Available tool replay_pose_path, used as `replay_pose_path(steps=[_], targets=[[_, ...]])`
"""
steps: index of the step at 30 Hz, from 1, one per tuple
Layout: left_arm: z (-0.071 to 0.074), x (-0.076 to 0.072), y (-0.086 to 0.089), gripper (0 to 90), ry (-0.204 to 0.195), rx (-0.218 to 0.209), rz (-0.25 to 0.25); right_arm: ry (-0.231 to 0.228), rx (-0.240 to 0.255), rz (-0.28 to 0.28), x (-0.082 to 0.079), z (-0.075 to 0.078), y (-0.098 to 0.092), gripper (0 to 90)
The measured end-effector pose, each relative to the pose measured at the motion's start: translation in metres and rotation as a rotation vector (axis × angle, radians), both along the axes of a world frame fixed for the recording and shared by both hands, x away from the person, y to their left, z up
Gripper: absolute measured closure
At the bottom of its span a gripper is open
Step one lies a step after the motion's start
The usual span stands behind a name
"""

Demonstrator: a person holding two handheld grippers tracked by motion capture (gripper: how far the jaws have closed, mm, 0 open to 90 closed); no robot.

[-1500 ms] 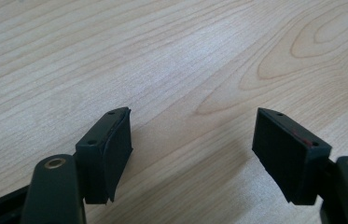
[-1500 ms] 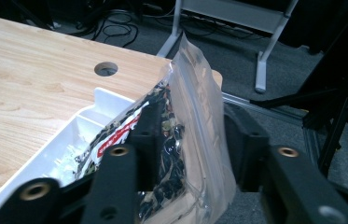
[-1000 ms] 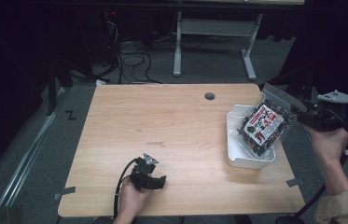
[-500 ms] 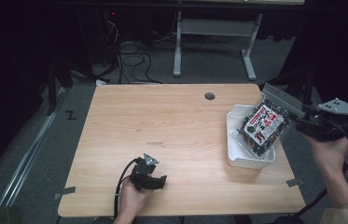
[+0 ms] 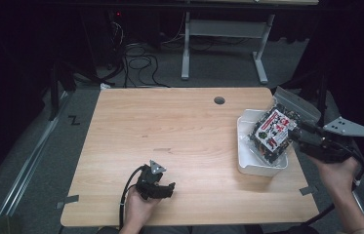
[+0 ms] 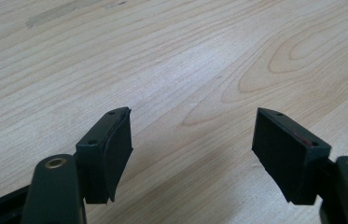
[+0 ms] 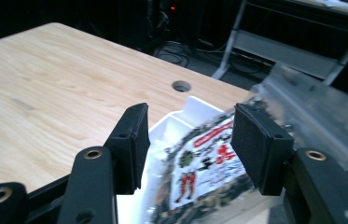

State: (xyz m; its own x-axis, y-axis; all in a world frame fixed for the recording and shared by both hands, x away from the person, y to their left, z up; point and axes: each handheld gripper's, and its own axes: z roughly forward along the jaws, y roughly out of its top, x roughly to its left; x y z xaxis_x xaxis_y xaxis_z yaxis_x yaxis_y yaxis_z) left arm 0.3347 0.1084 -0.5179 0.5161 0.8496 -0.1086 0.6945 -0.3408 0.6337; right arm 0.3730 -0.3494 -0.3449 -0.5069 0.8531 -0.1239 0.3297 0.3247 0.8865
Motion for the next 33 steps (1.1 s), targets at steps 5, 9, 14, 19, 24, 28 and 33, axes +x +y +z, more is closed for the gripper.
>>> replay_pose_path(steps=[5,9,14,19,24,28,33], targets=[[0.002,-0.001,0.001,28.9,-0.01,-0.003,0.001,0.012,0.02,0.044,-0.01,-0.007,0.007,46.3],[0.002,-0.001,0.001,28.9,-0.01,-0.009,0.002,0.02,0.023,0.069,-0.016,-0.011,0.01,46.6],[0.002,-0.002,0.001,28.9,-0.015,-0.007,0.0,0.022,0.026,0.089,-0.022,-0.012,0.01,46.7],[0.002,-0.002,0.002,28.8,-0.014,-0.013,0.005,0.025,0.035,0.114,-0.032,-0.015,0.009,46.7],[0.003,-0.003,0.001,28.8,-0.019,-0.014,0.003,0.017,0.04,0.128,-0.04,-0.017,0.008,46.6],[0.002,-0.002,0.002,28.9,-0.017,-0.016,0.006,0.015,0.037,0.149,-0.045,-0.02,0.009,46.5],[0.003,-0.003,0.001,28.8,-0.021,-0.016,0.005,0.018,0.046,0.163,-0.053,-0.023,0.009,46.5]])
